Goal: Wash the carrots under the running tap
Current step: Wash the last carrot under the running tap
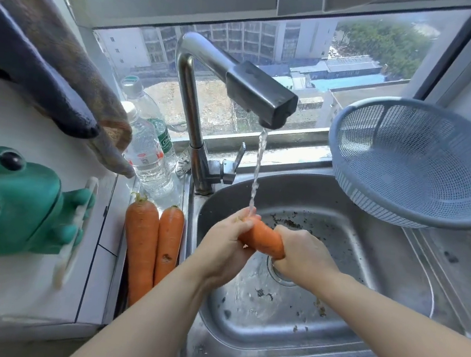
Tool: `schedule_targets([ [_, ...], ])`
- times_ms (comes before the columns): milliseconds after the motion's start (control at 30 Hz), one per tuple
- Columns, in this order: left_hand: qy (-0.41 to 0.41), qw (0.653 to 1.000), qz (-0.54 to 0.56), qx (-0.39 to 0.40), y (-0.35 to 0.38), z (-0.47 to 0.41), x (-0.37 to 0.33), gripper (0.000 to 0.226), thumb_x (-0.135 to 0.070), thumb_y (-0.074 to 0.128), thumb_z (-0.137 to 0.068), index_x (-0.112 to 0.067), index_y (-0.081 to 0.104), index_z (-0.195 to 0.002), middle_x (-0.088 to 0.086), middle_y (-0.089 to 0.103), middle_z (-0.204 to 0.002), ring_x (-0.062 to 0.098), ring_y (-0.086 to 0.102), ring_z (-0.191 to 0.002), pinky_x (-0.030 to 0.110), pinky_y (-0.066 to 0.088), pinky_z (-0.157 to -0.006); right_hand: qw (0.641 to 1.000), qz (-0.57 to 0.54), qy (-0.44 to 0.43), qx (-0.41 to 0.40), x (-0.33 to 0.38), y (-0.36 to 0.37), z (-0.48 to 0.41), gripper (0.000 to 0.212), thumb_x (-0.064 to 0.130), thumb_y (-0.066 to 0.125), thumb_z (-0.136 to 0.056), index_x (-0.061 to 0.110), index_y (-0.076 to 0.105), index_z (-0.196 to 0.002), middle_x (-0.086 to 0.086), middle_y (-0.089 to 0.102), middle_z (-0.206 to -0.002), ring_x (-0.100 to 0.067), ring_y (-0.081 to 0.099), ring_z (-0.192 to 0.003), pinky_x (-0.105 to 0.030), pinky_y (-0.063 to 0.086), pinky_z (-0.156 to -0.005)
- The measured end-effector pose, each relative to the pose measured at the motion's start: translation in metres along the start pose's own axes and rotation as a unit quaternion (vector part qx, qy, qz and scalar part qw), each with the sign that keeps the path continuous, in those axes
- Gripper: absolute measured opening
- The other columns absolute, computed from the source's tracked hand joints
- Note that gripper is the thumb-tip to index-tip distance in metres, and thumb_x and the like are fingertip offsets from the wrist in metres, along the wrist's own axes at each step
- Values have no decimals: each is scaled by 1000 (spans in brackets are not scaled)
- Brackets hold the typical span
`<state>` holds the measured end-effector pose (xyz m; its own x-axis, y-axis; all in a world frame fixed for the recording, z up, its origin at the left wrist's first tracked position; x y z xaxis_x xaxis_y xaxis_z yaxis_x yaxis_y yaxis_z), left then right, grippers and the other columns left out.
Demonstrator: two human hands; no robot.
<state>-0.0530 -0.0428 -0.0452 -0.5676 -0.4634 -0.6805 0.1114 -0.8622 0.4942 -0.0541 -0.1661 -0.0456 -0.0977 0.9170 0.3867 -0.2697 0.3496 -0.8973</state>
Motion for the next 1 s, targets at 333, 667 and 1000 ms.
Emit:
schedule_targets([
  [333,8,998,4,-69,-8,-9,2,28,-11,44,-100,-7,55,-125,10,61,-117,17,59,-103,28,51,-75,995,71,-55,-42,5,-6,-7,15,17,54,-86,21,41,-90,-2,66,-91,-25,62,-84,-28,34,-62],
  [667,18,997,-78,23,-9,1,-1,36,-1,37,-99,-14,44,-132,9,55,-127,21,53,-116,30,47,-91,994,59,-79,-47,1,-8,-10,14,18,56,-82,17,50,-95,-4,67,-91,-29,62,-87,-30,33,-61],
  [1000,33,993,-113,8,-5,1,-2,41,-4,37,-100,-15,43,-138,8,52,-133,16,53,-112,26,49,-85,994,67,-77,-47,-3,-11,-11,13,16,55,-80,18,50,-92,-4,67,-89,-29,62,-86,-30,34,-61],
])
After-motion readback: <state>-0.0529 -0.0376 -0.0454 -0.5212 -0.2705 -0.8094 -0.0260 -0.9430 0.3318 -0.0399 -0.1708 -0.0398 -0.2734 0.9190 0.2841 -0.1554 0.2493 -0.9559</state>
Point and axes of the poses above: each hand's wrist, its own z-axis away from the middle knuckle, its own y-axis out of the palm, x = y × z, the point moved 6 cm from there along -z, towards the middle knuckle
